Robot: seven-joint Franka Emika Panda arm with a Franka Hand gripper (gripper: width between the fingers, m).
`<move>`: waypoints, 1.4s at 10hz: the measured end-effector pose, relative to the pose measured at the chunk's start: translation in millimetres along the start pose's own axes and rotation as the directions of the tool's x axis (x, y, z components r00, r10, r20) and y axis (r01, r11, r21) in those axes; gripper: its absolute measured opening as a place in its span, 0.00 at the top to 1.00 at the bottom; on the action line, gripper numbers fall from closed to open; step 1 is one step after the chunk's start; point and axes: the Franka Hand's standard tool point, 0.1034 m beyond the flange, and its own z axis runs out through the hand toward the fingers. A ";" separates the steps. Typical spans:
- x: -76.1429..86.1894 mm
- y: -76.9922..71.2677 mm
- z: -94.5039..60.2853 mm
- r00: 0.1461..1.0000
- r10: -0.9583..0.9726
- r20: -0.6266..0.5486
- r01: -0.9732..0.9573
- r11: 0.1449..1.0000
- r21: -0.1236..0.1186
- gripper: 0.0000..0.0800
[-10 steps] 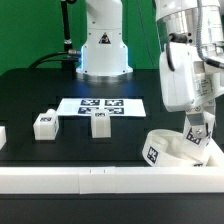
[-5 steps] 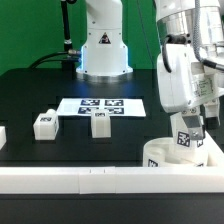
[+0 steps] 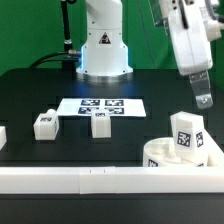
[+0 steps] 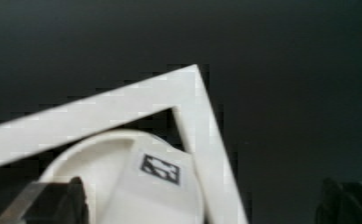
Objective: Assemble stool
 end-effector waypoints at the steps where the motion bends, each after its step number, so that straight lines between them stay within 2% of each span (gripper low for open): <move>1: 2.2 0.0 1.2 0.991 -0.132 -0.004 0.132 0.991 0.002 0.19; 4: 2.6 0.2 1.5 0.957 -0.291 -0.008 0.291 0.957 -0.003 0.19; 5: -4.6 1.4 2.1 0.889 -0.458 -0.019 0.456 0.889 -0.044 0.19; 6: -12.5 -3.1 -0.3 0.745 -0.666 -0.020 0.664 0.745 -0.071 0.19; 7: -16.3 -1.2 0.8 0.613 -0.790 0.007 0.787 0.610 -0.087 0.19; 8: -19.4 4.8 3.3 0.526 -0.850 0.043 0.848 0.520 -0.101 0.19; 9: -11.9 2.2 3.1 0.471 -0.882 -0.012 0.879 0.470 -0.080 0.19; 11: -9.1 4.2 4.0 0.375 -0.927 -0.005 0.923 0.374 -0.090 0.19; 12: -8.3 3.9 3.9 0.259 -0.966 0.005 0.961 0.258 -0.099 0.19; 13: -12.4 4.6 4.5 0.058 -0.997 0.046 0.990 0.052 -0.128 0.19; 14: -15.5 4.6 6.5 -0.116 -0.987 0.111 0.982 -0.131 -0.139 0.19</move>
Offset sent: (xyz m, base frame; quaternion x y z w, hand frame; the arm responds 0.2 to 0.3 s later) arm 0.0000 0.0000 0.0000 0.0000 0.0000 -0.1938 0.9810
